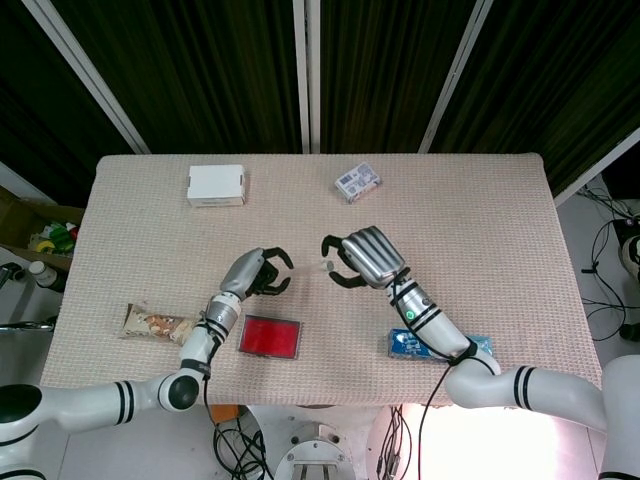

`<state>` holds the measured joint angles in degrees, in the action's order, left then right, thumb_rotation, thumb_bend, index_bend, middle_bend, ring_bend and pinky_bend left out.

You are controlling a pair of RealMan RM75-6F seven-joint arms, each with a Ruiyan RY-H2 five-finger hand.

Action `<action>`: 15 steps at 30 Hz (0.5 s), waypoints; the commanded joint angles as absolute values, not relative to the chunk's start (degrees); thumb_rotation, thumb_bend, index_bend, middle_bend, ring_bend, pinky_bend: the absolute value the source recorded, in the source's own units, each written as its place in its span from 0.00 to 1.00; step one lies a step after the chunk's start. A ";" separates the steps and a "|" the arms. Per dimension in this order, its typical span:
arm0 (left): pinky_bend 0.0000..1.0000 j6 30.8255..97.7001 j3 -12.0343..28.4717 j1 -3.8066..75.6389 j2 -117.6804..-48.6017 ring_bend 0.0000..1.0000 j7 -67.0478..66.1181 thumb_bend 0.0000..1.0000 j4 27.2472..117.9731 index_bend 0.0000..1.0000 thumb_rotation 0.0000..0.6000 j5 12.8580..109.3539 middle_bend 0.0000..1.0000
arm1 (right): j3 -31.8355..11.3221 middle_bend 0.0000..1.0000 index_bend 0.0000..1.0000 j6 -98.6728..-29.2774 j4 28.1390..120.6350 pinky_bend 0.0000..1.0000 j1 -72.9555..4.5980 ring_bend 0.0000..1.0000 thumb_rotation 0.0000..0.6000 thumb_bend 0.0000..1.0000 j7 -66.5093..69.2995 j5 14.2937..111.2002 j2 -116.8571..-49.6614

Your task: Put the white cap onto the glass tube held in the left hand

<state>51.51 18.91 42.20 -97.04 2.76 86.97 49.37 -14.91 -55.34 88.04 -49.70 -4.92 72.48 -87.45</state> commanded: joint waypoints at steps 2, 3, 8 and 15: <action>1.00 51.57 18.81 42.21 -97.23 0.94 2.82 0.54 86.66 0.60 1.00 49.42 0.95 | -14.99 0.92 0.34 -55.55 87.93 1.00 -49.61 1.00 1.00 0.07 -4.49 72.50 -87.62; 1.00 51.57 18.76 42.21 -97.26 0.94 2.82 0.54 86.58 0.60 1.00 49.44 0.95 | -15.00 0.92 0.33 -55.53 87.94 1.00 -49.59 1.00 1.00 0.06 -4.40 72.48 -87.60; 1.00 52.04 18.25 42.24 -97.27 0.94 1.87 0.54 85.95 0.60 1.00 49.66 0.95 | -15.09 0.92 0.30 -56.45 88.39 1.00 -49.03 1.00 1.00 0.04 -3.93 72.88 -86.97; 1.00 55.47 16.31 42.25 -97.80 0.93 -3.79 0.54 83.03 0.60 1.00 50.16 0.95 | -14.10 0.92 0.28 -60.84 91.25 1.00 -44.68 1.00 1.00 0.04 -2.01 74.16 -82.17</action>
